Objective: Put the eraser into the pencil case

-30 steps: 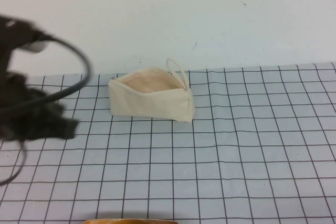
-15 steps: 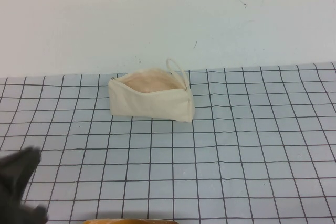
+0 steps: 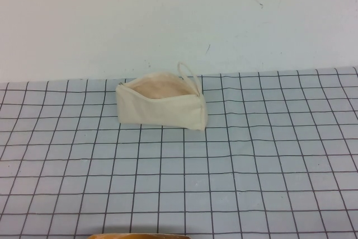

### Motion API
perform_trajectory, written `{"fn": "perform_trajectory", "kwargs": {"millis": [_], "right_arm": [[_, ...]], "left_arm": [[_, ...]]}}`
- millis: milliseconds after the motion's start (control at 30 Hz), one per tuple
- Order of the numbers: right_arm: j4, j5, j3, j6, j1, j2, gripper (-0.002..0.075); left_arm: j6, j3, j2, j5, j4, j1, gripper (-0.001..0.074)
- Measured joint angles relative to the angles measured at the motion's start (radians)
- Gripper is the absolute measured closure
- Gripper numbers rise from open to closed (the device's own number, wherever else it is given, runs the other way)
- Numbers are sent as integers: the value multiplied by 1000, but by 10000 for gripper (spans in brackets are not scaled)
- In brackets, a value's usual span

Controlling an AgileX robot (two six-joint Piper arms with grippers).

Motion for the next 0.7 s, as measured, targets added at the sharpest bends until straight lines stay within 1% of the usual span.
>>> {"fn": "perform_trajectory", "kwargs": {"millis": [167,300,700], "right_arm": [[0,0,0,0,0,0,727],[0,0,0,0,0,0,727],[0,0,0,0,0,0,727]], "left_arm": [[11,4,-112,203,-91,23,736],[12,4,-127,213,-118,23,736],[12,3,-127,223,-124,24,736]]}}
